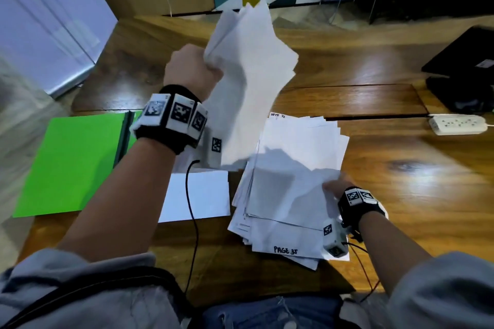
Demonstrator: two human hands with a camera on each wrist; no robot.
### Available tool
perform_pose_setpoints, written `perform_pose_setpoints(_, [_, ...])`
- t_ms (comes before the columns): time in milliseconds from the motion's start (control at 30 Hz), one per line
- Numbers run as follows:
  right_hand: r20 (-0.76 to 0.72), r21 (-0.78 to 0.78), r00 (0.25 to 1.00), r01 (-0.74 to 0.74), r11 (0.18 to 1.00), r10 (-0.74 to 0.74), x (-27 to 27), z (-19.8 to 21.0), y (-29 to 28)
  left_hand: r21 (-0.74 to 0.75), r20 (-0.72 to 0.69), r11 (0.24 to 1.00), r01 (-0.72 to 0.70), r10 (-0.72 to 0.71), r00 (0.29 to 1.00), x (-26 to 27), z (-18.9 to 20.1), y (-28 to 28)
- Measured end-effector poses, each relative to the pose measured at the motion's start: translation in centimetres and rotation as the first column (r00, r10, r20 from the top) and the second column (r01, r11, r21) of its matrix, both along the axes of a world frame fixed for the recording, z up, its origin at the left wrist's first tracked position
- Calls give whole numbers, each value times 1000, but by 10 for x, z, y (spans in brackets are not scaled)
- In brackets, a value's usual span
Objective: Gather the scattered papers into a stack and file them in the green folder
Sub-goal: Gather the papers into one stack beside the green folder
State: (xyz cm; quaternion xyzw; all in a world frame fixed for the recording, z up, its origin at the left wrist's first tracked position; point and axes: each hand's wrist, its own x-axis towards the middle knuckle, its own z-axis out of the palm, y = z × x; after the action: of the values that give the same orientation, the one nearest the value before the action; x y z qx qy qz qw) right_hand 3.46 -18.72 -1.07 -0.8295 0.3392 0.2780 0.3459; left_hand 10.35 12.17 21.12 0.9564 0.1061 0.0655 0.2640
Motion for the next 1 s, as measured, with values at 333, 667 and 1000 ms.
perform_pose_setpoints(333, [66,236,966,228,945,-250,-1,-14,-17,-393,-416,907,-151,-29,909,11,-108,-22])
perform_pose_setpoints(667, [-36,353,916,385,853,-399,-3,-70,-53,-230,-569,932,-282,107,815,-4,-188,-32])
perform_pose_setpoints(1000, [5,247,942,323,914,-335,3,-27,-5,-534,-586,799,-276,-115,802,-11,-211,-66])
